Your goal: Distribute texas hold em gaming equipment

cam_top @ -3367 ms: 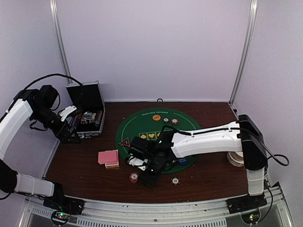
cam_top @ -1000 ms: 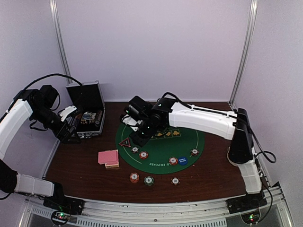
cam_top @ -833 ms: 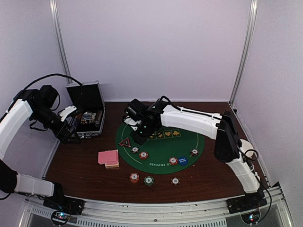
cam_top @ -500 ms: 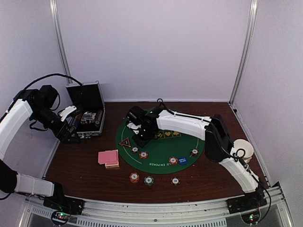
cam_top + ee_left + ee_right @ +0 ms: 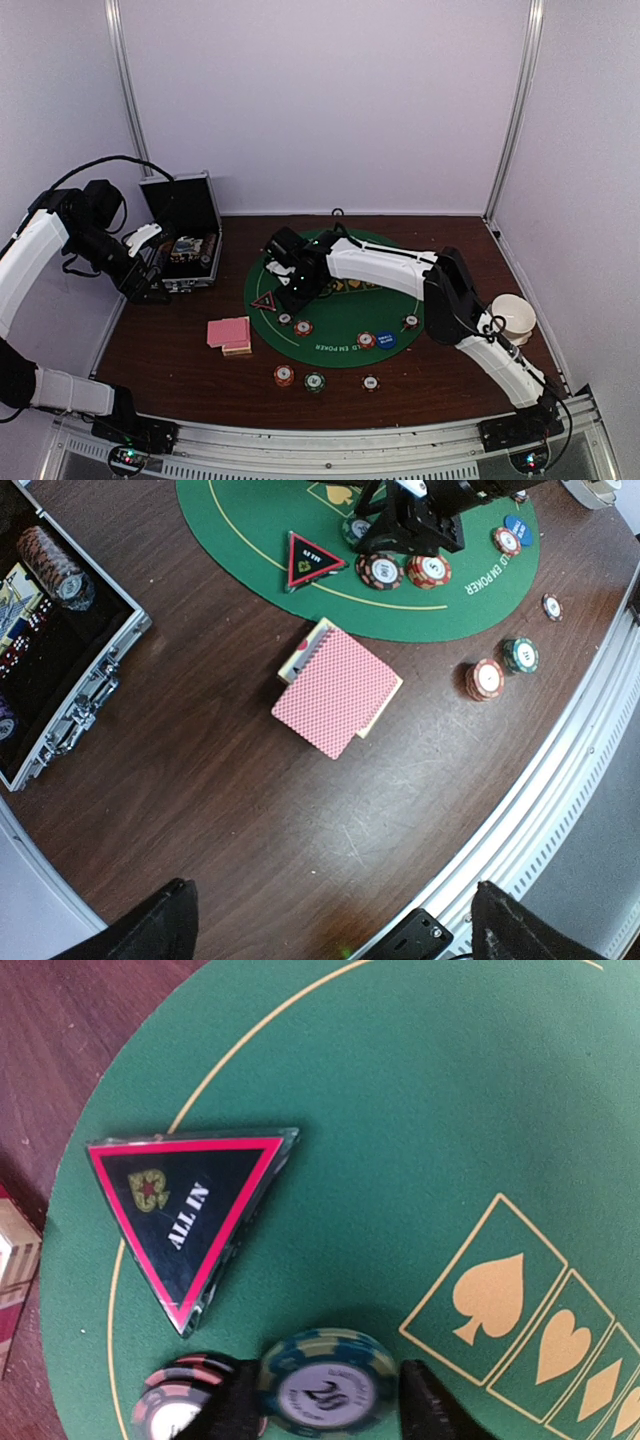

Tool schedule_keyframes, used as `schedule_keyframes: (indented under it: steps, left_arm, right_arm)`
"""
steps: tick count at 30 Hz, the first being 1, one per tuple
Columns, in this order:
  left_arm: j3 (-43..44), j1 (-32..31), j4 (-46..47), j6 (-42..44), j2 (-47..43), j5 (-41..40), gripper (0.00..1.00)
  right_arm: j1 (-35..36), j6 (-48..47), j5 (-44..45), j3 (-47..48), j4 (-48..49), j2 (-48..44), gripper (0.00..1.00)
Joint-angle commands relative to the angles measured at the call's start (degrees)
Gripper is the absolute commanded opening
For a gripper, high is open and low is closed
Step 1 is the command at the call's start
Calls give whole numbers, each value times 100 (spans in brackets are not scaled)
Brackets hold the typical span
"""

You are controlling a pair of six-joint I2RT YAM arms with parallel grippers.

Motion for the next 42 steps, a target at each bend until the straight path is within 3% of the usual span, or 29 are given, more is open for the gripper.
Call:
schedule_keyframes:
  steps: [1,14,20,29,36,42]
  left_arm:
    - [5,-25,-100,105,-106,79,98]
    - [24,-25,-100,105,-84,53,98]
    - [2,-30,-97,105,-109,83,98]
    - [-90,-30,-100,139,-118,75,98]
    - [-56,-25,-105,127,-107,124,97]
    - [-16,-26,-105,97,-85,129,98]
  right_arm:
    - [-27,89,-50,178,53,104,56]
    - [-33,-11,45,200,-68,-482,61]
    - [285,-71,257,-1177,233,-1672,64]
    - [1264,22,101,-3749,646,-3114,79]
    - [1635,233,-143,-4431,625,-3198,81]
    - [1656,232,-166,-4602,633,-3068,76]
